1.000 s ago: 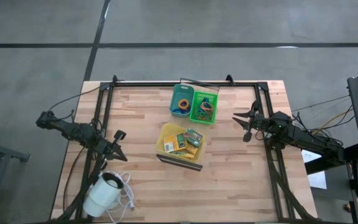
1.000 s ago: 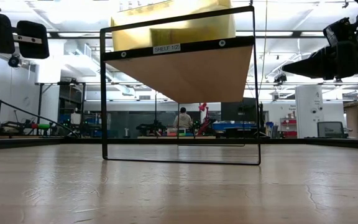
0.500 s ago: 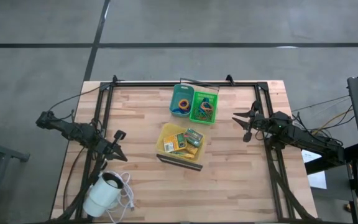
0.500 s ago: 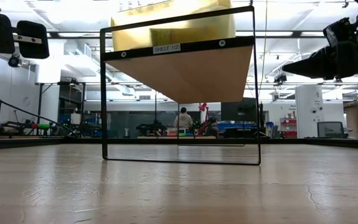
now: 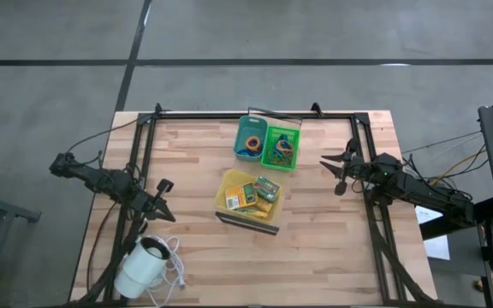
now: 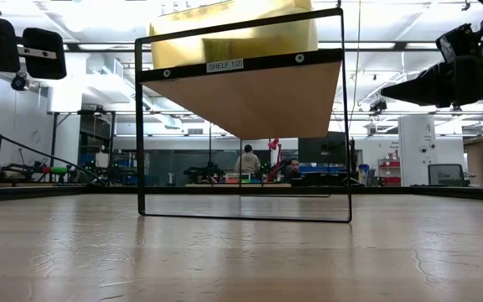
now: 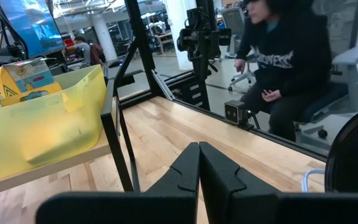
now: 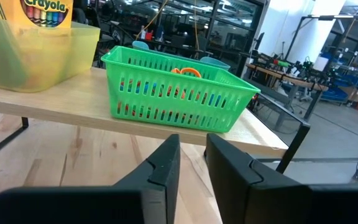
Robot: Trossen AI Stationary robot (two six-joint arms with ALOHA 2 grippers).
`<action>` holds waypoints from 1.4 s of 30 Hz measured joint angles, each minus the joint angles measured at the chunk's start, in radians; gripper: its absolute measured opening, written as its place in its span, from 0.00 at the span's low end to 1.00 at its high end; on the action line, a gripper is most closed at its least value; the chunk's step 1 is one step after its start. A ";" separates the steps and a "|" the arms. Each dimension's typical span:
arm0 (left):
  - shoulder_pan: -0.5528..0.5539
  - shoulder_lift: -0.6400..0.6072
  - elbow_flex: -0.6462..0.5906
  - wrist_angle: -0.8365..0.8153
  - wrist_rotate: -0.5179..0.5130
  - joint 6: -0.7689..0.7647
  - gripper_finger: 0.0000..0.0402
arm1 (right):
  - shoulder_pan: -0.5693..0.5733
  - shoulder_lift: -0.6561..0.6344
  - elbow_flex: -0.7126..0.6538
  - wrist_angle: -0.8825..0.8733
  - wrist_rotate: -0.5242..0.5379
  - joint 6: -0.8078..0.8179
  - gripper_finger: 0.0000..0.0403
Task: Pick & Place Office Desk Supplies
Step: Return to Home Position
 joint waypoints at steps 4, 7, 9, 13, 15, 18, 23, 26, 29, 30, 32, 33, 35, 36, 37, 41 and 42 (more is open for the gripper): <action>0.000 0.000 0.000 0.000 0.000 0.000 0.03 | 0.000 0.000 0.000 0.000 0.000 0.000 0.18; 0.000 0.000 0.000 0.000 0.000 0.000 0.03 | 0.000 0.000 0.000 0.000 0.000 0.000 0.19; 0.000 0.000 0.000 0.000 0.000 0.000 0.03 | 0.000 0.000 0.000 0.000 0.000 0.000 0.19; 0.000 0.000 0.000 0.000 0.000 0.000 0.03 | 0.000 0.000 0.000 0.000 0.000 0.000 0.21; 0.000 0.000 0.000 0.000 0.000 0.000 0.03 | 0.000 0.000 0.000 0.000 0.000 0.000 0.21; 0.000 0.000 0.000 0.000 0.000 0.000 0.03 | 0.000 0.000 0.000 0.000 0.000 0.000 0.22; 0.000 0.000 0.000 0.000 0.000 0.000 0.03 | 0.000 0.000 0.000 0.000 0.000 0.000 0.22; 0.000 0.000 0.000 0.000 0.000 0.000 0.03 | 0.000 0.000 0.000 0.000 0.000 0.000 0.21; 0.000 0.000 0.000 0.000 0.000 0.000 0.03 | 0.000 0.000 0.000 0.000 0.000 0.000 0.20; 0.000 0.000 0.000 0.000 0.000 0.000 0.03 | 0.000 0.000 0.000 0.000 0.000 0.000 0.20; 0.000 0.000 0.000 0.000 0.000 0.000 0.03 | 0.000 0.000 0.000 0.000 0.000 0.000 0.19; 0.000 0.000 0.000 0.000 0.000 0.000 0.03 | 0.000 0.000 0.000 0.000 0.000 0.000 0.19; 0.000 0.000 0.000 0.000 0.000 0.000 0.03 | 0.000 0.000 0.000 0.000 0.000 0.000 0.18; 0.000 0.000 0.000 0.000 0.000 0.000 0.03 | 0.000 0.000 0.000 0.000 0.000 0.000 0.18; 0.000 0.000 0.000 0.000 0.000 0.000 0.03 | 0.000 0.000 0.000 0.000 0.000 0.000 0.18; 0.000 0.000 0.000 0.000 0.000 0.000 0.03 | 0.000 0.000 0.000 0.000 0.000 0.000 0.19; 0.000 0.000 0.000 0.000 0.000 0.000 0.03 | 0.000 0.000 0.000 0.000 0.000 0.000 0.20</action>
